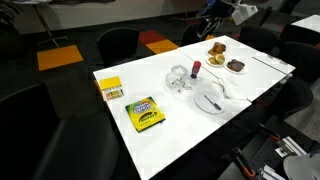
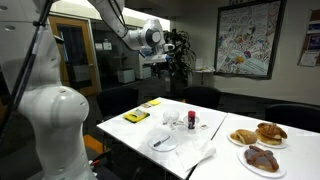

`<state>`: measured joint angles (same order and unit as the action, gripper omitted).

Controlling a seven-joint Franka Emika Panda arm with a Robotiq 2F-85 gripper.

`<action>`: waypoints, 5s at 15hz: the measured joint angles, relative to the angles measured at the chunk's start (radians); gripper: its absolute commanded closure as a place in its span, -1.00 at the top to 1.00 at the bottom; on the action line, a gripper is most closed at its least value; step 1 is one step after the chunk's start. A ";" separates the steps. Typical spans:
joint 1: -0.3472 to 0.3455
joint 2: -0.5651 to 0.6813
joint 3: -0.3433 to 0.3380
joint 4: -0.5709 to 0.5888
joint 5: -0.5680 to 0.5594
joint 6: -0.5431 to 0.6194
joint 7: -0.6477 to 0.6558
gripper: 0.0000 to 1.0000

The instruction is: Move the glass bowl to the left

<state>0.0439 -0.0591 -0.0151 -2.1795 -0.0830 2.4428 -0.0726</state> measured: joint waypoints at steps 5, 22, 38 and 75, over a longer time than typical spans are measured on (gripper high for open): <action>0.000 0.007 0.001 0.002 0.004 0.006 -0.002 1.00; -0.047 0.210 -0.001 0.022 0.242 0.150 -0.233 1.00; -0.186 0.635 0.147 0.351 0.397 0.058 -0.427 1.00; -0.086 0.979 0.121 0.792 0.222 -0.223 -0.127 -0.30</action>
<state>-0.0423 0.9204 0.1060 -1.3873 0.1393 2.2200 -0.1997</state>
